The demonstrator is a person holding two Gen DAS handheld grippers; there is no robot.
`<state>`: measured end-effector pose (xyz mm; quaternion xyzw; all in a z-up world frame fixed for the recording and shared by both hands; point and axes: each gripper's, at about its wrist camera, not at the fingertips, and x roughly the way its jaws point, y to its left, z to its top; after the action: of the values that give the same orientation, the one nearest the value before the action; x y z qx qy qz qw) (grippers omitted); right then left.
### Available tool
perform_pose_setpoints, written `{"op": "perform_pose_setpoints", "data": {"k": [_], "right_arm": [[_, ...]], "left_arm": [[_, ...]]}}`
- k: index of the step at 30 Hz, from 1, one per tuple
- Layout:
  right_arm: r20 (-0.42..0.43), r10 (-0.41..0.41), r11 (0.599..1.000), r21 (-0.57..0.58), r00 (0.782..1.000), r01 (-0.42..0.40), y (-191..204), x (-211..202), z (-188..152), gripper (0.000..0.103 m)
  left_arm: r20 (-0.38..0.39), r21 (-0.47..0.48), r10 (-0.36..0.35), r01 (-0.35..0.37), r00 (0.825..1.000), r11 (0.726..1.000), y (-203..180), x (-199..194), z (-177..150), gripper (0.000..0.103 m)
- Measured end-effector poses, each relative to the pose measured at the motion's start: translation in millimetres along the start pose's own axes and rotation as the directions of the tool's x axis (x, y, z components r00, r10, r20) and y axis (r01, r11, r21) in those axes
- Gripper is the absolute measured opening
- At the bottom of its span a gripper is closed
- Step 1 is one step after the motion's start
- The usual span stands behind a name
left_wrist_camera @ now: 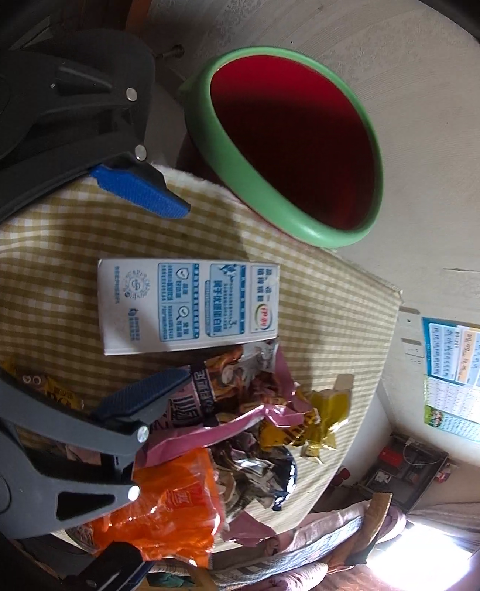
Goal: Collect trash
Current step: 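Grasp the white milk carton with the left tool while the right tool grasps the orange bag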
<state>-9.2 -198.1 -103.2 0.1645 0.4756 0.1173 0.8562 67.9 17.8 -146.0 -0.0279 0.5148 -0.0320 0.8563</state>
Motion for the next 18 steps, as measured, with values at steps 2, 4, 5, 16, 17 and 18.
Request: {"op": "perform_pose_setpoints", "data": {"k": [2, 4, 5, 16, 17, 18], "right_arm": [[-0.007, 0.011, 1.000, -0.012, 1.000, -0.012, 3.9, 1.4, -1.1, 0.073], [-0.012, 0.021, 1.000, -0.016, 1.000, -0.021, 6.6, 2.9, -1.8, 0.073], [-0.012, 0.026, 0.999, -0.019, 1.000, -0.026, 7.7, 3.3, -2.2, 0.073], [-0.057, 0.097, 0.995, 0.004, 0.994, -0.097, 10.5, 17.1, -9.9, 0.047], [-0.054, 0.097, 0.995, 0.001, 0.994, -0.097, 10.7, 15.9, -9.6, 0.047], [-0.045, 0.102, 0.995, 0.003, 0.994, -0.102, 10.8, 13.2, -9.0, 0.047]], "left_arm": [[-0.018, 0.007, 0.008, -0.008, 1.000, 1.000, -1.6, 5.7, -1.7, 0.082], [-0.043, 0.003, 0.007, -0.007, 0.999, 1.000, -1.5, 11.9, -2.4, 0.082], [-0.051, 0.000, 0.003, -0.003, 0.999, 1.000, -1.3, 14.1, -2.4, 0.082], [-0.046, 0.008, -0.050, 0.050, 0.998, 0.999, -4.0, 14.1, -9.8, 0.051], [-0.037, 0.001, -0.054, 0.054, 0.998, 0.999, -3.3, 11.6, -9.7, 0.051], [-0.028, -0.008, -0.057, 0.057, 0.998, 0.998, -2.0, 8.7, -9.5, 0.051]]}}
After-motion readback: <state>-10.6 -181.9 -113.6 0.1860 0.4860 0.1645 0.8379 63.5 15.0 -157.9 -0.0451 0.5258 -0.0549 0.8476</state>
